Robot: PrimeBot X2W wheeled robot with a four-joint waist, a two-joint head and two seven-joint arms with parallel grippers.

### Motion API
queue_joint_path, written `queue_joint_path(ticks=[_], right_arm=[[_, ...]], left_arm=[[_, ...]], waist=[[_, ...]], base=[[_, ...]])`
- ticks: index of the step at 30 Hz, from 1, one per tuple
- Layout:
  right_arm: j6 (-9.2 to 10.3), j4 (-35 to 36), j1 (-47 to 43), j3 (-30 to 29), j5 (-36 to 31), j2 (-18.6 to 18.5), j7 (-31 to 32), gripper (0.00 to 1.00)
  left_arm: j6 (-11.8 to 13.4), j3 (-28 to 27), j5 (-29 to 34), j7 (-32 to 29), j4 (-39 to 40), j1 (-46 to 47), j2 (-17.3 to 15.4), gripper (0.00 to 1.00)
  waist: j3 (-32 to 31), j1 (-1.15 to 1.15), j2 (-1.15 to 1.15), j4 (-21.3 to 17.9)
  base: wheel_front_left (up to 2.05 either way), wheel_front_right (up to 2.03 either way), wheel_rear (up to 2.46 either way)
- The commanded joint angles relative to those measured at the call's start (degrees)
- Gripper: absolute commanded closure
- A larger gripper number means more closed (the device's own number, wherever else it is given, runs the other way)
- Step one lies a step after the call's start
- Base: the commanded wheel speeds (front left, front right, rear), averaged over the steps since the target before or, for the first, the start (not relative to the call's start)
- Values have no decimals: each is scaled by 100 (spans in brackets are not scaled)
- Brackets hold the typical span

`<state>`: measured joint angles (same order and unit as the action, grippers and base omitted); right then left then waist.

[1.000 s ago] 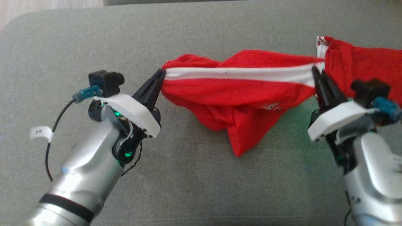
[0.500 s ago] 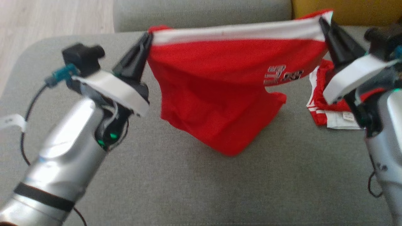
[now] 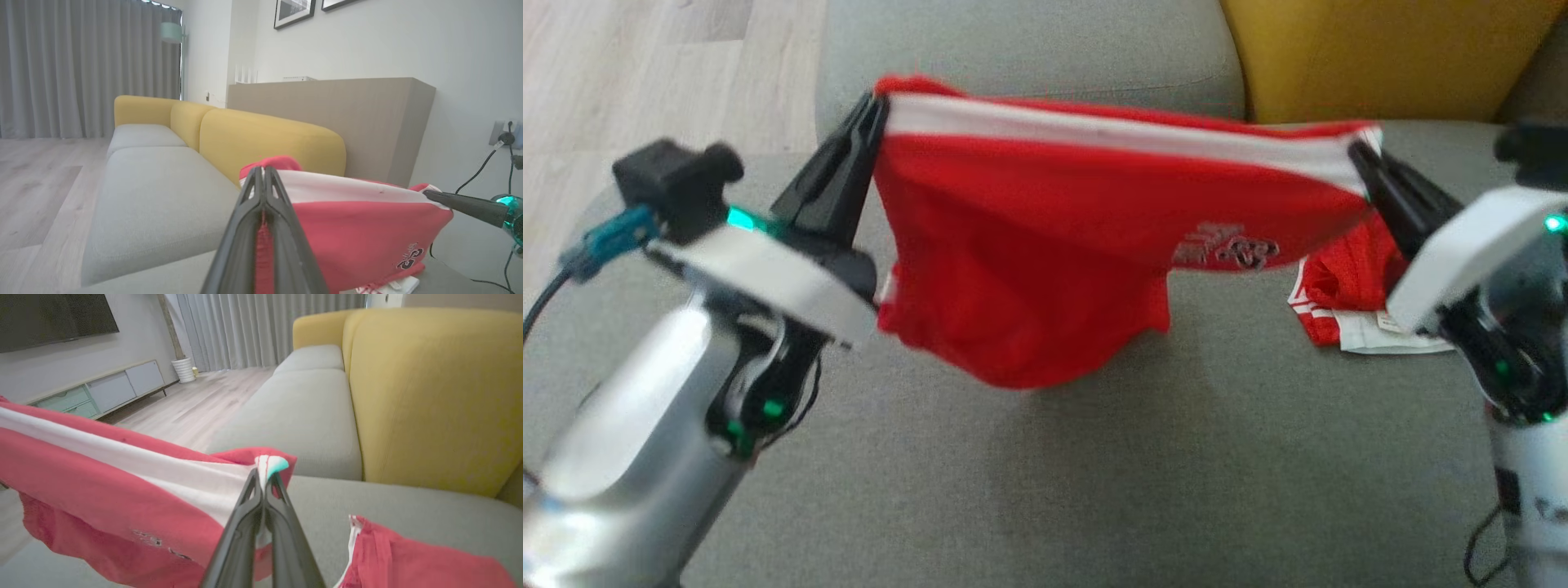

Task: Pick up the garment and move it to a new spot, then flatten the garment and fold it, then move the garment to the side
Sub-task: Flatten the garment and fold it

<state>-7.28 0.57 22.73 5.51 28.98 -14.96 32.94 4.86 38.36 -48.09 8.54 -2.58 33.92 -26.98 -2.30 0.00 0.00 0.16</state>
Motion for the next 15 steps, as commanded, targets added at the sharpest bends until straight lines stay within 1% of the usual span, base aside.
queue_joint_path(ticks=[1, 2, 5, 8, 10, 12, 15], right_arm=[[-21, 579, 30, -248, 77, 96, 482, 100], [-21, 579, 30, -248, 77, 96, 482, 100], [-21, 1162, -73, -546, -3, 253, 1169, 100], [-21, 1503, 208, -636, -214, 383, 1625, 100], [-21, 1487, 595, -624, -266, 524, 1815, 100], [-21, 1266, 1168, -622, -348, 660, 1877, 100], [-21, 645, 2246, -457, -490, 777, 1637, 100]], left_arm=[[201, -477, -117, -109, 512, 148, -438, 100], [201, -477, -117, -109, 512, 148, -438, 100], [403, -615, -185, -383, 1043, 71, -736, 100], [483, -713, -176, -641, 1279, 320, -909, 100], [425, -742, -197, -799, 1250, 641, -910, 100], [311, -777, -223, -916, 1021, 1085, -839, 100], [94, -852, -172, -975, 389, 1911, -702, 100]], waist=[[60, 0, 0, -18], [60, 0, 0, -18], [235, 0, 0, -19], [566, 0, 0, -12], [880, 0, 0, -8], [1230, 0, 0, 2], [1761, 0, 0, -11]], base=[[0, 0, 0], [0, 0, 0], [0, 0, 0], [0, 0, 0], [0, 0, 0], [0, 0, 0], [0, 0, 0]])
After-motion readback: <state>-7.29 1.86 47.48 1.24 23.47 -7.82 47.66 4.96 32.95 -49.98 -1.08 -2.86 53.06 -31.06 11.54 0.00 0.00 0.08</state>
